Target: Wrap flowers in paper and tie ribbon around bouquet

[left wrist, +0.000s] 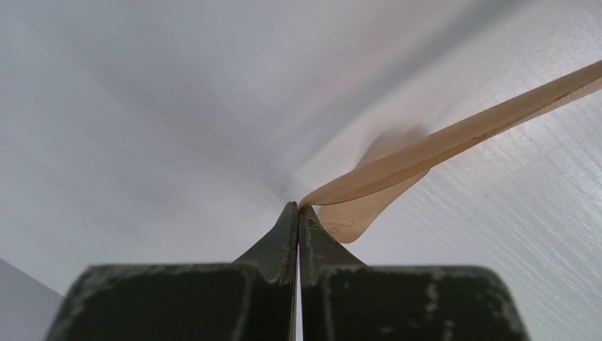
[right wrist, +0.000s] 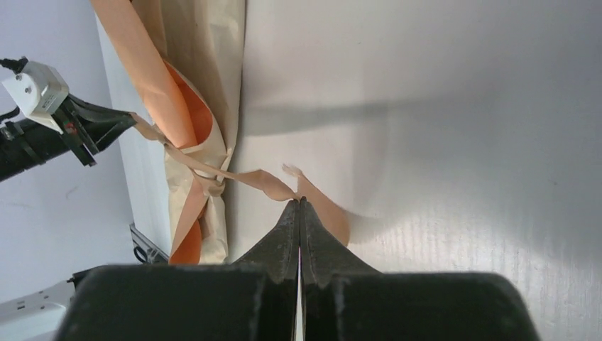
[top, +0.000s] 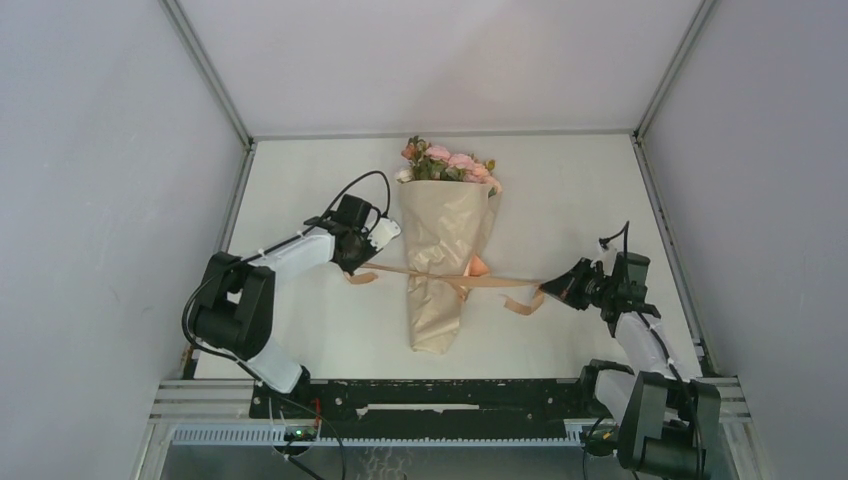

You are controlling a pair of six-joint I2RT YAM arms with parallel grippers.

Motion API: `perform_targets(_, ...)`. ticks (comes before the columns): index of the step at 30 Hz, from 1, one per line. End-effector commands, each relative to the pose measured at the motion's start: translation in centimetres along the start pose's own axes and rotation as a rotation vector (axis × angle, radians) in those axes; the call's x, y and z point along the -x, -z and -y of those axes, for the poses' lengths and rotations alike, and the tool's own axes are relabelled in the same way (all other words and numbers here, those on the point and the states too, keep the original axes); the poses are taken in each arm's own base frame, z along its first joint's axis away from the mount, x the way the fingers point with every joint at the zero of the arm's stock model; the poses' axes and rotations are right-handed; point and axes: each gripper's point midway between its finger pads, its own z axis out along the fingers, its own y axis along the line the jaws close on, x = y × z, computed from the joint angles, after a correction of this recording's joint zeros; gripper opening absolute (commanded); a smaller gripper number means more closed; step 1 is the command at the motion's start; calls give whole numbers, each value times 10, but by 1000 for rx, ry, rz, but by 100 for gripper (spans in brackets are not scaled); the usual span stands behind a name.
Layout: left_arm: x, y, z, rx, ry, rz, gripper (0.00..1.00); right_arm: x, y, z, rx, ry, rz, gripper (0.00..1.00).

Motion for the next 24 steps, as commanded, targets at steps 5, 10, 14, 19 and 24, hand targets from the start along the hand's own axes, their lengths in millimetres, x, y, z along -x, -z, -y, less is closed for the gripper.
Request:
perform_targets(5,24,19,28,-151,19,160,0,-20,-2,-15,-116,182,-104,67)
perform_targets(10,23,18,34,-184,13,164,0,-12,-4,-46,-160,347,-51,100)
perform_targets(14,23,18,35,-189,15,165,0,-19,-23,-46,-212,461,-171,100)
perform_targets(19,23,20,36,-190,1,174,0,-39,-43,-57,-284,778,-402,100)
perform_targets(24,28,24,33,-175,-6,204,0,-46,-64,-68,-169,1103,-437,100)
